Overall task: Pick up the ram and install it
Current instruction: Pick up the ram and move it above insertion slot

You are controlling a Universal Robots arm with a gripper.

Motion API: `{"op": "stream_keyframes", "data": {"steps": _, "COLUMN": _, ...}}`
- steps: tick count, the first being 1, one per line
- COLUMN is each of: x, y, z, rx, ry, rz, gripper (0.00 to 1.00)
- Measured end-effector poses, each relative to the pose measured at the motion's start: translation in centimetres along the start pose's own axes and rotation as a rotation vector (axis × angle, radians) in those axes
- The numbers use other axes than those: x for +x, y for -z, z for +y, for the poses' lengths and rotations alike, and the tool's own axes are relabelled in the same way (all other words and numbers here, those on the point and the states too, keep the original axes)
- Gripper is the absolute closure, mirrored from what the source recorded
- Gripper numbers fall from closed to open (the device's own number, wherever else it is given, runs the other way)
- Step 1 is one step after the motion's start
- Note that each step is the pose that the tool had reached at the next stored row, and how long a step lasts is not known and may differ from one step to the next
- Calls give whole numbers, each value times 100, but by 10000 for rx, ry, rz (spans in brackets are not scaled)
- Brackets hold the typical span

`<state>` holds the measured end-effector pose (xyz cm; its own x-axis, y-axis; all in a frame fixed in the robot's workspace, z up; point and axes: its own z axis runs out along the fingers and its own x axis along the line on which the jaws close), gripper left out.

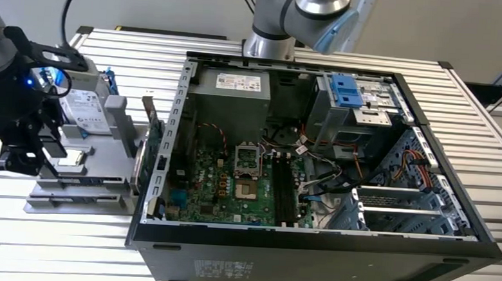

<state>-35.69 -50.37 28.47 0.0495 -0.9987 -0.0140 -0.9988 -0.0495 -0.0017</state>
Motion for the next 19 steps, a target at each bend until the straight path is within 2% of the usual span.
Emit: {"op": "stream_keyframes", "data": {"steps": 19, "x": 1, "y": -101, "z": 0, "rx": -17, "ry": -1, "rz": -2, "gripper": 0}}
